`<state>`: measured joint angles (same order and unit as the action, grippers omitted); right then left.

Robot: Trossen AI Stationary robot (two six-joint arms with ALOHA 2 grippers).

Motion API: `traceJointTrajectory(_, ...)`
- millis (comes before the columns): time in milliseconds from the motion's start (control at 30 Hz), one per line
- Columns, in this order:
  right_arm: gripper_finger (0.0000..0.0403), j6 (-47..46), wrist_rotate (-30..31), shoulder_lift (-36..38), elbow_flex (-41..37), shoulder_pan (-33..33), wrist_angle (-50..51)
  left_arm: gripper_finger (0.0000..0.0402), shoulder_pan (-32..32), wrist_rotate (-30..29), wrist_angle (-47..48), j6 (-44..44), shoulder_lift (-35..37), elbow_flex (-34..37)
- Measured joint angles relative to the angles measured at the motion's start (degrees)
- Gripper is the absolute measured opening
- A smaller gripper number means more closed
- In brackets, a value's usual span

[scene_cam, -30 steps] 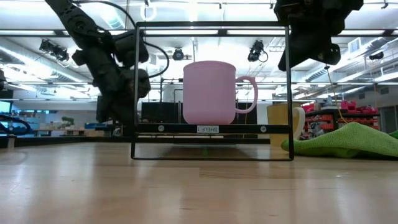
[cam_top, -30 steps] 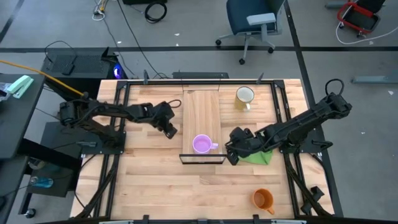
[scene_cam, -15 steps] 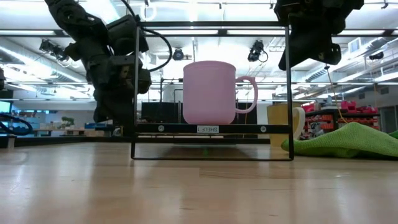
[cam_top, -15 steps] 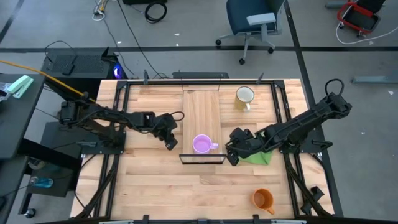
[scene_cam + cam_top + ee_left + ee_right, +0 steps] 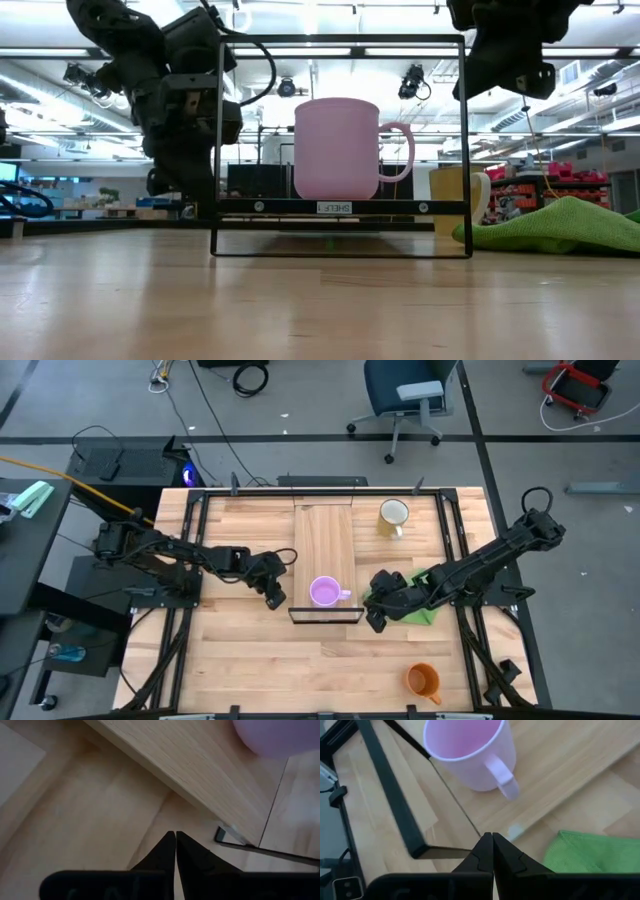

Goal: Stack small to large cups/mugs on shelf
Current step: Move the shelf from left to the middle table

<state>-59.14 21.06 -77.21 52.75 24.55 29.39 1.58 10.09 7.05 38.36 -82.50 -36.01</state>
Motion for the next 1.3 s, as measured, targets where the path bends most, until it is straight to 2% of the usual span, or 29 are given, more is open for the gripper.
traceJointTrajectory(100, 0.0003, 0.7, 0.5, 0.0, 0.0, -0.9, 0.1, 0.0013, 0.3, -2.1, -0.1, 0.0, 0.0, 0.0)
traceJointTrajectory(233, 0.0003, 1.2, -0.2, 0.0, 0.0, -1.1, 0.0, 0.0008, -0.1, -1.6, -1.1, 0.1, 0.0, 0.0)
traceJointTrajectory(500, 0.0003, 3.8, -2.2, -1.6, 0.0, -1.1, -4.1, 0.0023, -2.2, -1.3, -4.1, 1.4, 0.0, 0.0)
traceJointTrajectory(733, 0.0003, 2.7, -2.9, -4.7, 0.0, -1.1, -4.5, 0.0008, -2.8, -1.3, -4.3, 1.5, 0.0, 0.0)
traceJointTrajectory(1033, 0.0003, 1.2, -2.7, -4.5, 0.0, 1.4, -5.0, 0.0022, -4.7, -1.3, -5.5, 2.0, 0.0, 0.0)
traceJointTrajectory(1300, 0.0003, 0.6, -2.5, -4.5, 0.0, 1.9, -5.2, 0.0007, -6.4, -1.3, -6.8, 3.0, 0.0, 0.0)
